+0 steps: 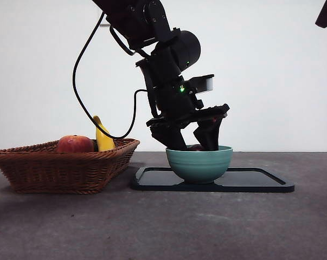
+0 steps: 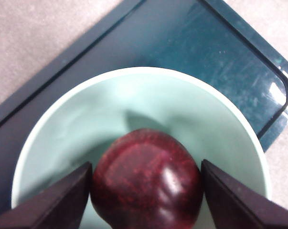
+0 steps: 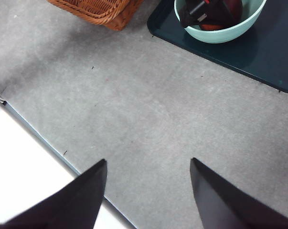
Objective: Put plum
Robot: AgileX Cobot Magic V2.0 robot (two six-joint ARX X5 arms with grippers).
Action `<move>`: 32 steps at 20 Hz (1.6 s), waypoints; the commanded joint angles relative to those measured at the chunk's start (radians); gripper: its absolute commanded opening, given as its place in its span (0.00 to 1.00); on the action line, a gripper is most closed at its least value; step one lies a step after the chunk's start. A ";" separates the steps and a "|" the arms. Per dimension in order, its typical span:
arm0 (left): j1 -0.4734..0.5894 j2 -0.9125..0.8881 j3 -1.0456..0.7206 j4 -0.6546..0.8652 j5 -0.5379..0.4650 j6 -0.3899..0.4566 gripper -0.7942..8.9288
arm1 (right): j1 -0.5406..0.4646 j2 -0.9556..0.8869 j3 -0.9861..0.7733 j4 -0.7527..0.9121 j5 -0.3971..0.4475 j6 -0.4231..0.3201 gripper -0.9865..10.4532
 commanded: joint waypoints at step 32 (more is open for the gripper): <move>0.224 -0.557 0.309 -0.562 0.005 -0.002 0.33 | 0.005 -0.003 0.010 0.010 -0.002 -0.005 0.33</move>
